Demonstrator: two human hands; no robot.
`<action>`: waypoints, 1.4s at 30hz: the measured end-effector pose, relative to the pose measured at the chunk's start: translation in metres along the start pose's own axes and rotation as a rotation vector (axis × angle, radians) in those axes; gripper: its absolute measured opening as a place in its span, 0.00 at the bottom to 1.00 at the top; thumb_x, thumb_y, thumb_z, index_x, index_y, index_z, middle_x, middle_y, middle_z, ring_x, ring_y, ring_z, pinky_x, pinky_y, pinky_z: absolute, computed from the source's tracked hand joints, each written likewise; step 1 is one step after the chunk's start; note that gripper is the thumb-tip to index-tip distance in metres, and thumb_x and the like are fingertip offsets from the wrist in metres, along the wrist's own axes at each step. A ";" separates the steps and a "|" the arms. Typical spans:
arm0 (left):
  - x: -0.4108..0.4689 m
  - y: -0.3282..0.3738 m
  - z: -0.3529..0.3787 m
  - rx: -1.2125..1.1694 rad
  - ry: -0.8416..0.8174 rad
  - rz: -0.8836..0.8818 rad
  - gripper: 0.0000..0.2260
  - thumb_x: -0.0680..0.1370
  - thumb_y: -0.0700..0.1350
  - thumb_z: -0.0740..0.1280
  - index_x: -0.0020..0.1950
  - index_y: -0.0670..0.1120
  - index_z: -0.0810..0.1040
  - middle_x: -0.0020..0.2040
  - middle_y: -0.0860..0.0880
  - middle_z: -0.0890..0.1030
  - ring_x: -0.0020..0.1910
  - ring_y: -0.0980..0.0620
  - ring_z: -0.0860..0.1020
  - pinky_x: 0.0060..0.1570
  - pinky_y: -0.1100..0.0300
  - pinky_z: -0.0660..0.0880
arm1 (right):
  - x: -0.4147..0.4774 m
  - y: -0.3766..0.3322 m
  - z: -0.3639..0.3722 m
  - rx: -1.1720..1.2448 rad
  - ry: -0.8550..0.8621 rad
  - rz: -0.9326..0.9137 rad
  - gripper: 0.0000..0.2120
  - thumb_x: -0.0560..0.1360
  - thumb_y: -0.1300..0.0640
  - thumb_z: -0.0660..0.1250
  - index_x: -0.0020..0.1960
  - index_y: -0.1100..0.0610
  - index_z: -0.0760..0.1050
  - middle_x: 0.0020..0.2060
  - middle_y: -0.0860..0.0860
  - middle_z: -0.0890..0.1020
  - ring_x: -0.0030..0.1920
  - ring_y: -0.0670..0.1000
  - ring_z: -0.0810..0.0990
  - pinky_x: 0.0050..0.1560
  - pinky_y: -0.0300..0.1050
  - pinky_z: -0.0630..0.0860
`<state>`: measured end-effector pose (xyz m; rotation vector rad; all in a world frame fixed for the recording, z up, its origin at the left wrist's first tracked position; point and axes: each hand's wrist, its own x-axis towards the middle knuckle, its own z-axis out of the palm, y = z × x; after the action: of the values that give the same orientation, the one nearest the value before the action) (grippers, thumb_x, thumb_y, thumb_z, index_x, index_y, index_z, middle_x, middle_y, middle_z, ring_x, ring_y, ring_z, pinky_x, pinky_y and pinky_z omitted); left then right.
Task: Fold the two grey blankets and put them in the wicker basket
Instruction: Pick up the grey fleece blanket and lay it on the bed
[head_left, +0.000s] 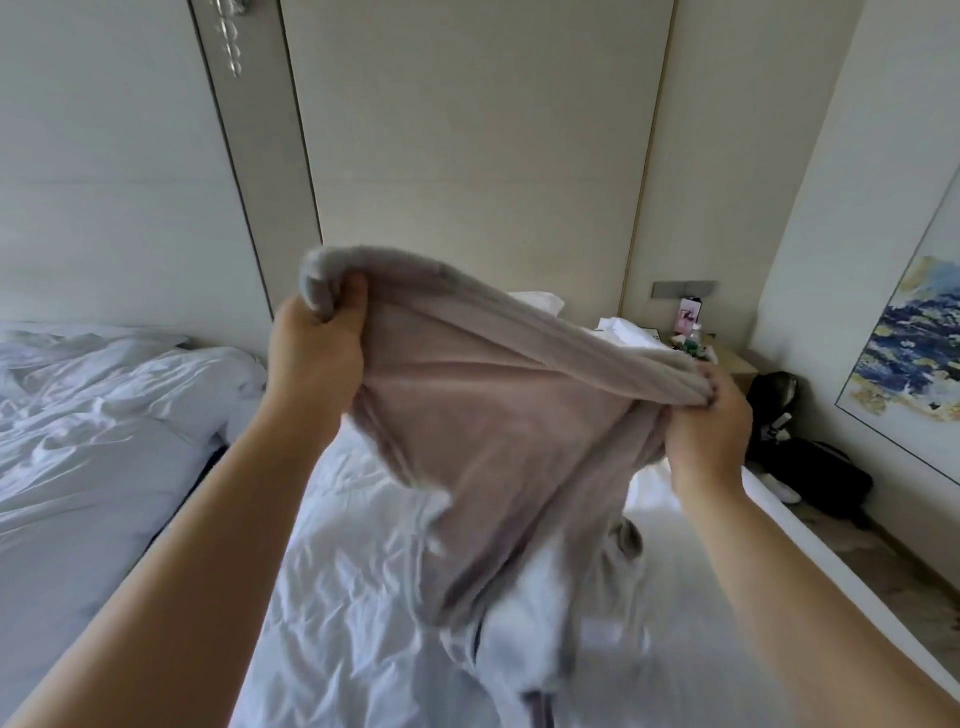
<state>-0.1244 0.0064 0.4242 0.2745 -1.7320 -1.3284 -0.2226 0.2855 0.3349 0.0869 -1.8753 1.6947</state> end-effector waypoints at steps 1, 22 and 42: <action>-0.006 0.001 0.006 0.013 -0.077 -0.025 0.13 0.75 0.58 0.64 0.31 0.63 0.79 0.27 0.60 0.79 0.29 0.67 0.76 0.29 0.70 0.71 | 0.003 0.005 -0.004 -0.195 -0.082 0.016 0.09 0.73 0.59 0.59 0.45 0.52 0.79 0.41 0.51 0.82 0.43 0.53 0.79 0.44 0.44 0.76; -0.087 -0.049 0.044 0.031 -0.972 -0.086 0.17 0.71 0.54 0.74 0.58 0.52 0.80 0.55 0.54 0.82 0.55 0.59 0.79 0.58 0.58 0.75 | -0.062 -0.054 0.028 0.180 -0.655 0.127 0.19 0.74 0.66 0.61 0.39 0.45 0.84 0.37 0.44 0.86 0.41 0.41 0.84 0.39 0.33 0.76; -0.074 -0.143 0.029 0.856 -0.923 -0.090 0.13 0.75 0.37 0.62 0.54 0.47 0.80 0.52 0.45 0.82 0.54 0.44 0.79 0.51 0.59 0.75 | 0.011 -0.076 -0.005 -0.029 -0.359 0.180 0.15 0.76 0.62 0.62 0.33 0.53 0.80 0.30 0.44 0.84 0.38 0.45 0.82 0.42 0.42 0.79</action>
<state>-0.1521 0.0167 0.2633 0.2157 -3.0638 -0.6950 -0.1965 0.2803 0.4074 0.2299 -2.2261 1.8684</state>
